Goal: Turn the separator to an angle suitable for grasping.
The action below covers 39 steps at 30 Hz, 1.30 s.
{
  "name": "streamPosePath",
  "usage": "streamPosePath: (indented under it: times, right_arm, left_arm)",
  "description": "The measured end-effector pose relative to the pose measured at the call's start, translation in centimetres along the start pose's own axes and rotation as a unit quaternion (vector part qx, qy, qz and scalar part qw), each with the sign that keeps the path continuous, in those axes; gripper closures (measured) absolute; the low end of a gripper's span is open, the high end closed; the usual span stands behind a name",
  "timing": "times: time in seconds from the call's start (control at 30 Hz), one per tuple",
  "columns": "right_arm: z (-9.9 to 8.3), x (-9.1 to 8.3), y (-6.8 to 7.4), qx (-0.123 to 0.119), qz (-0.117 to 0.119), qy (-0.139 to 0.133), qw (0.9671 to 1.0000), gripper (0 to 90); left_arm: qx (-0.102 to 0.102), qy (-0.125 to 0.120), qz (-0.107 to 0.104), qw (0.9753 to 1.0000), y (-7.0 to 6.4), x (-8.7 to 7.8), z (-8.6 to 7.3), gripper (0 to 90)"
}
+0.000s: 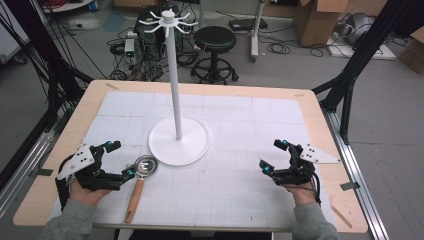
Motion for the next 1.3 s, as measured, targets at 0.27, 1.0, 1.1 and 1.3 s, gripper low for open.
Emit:
streamPosePath:
  times: [0.27,1.0,1.1,1.3]
  right_arm:
    - [0.0,0.1,0.2,-0.01,0.006,0.004,0.9999,2.2]
    - [0.0,0.6,0.8,-0.027,0.002,0.022,0.9994,2.2]
    - [0.0,0.6,1.0,-0.028,0.002,0.025,0.9993,2.2]
    - [-0.1,0.8,1.0,-0.034,0.001,0.029,0.999,2.2]
  left_arm:
    - [0.008,0.001,0.002,1.0,0.0,0.1,0.0,1.8]
    - [0.046,0.048,0.007,0.9978,-1.0,-0.4,-0.9,55.8]
    - [0.045,0.058,0.008,0.9973,-1.2,-0.5,-1.1,70.5]
    - [0.024,0.086,0.016,0.9959,-1.1,-0.9,-1.6,87.9]
Point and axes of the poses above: each handheld gripper's, and its own axes: x roughly forward along the jaws, z roughly out of its top, y roughly to its left, the point moved 5 cm from there along x, roughly forward along the jaws, and after that the axes turned 15 degrees about y, right-handed, at the moved point
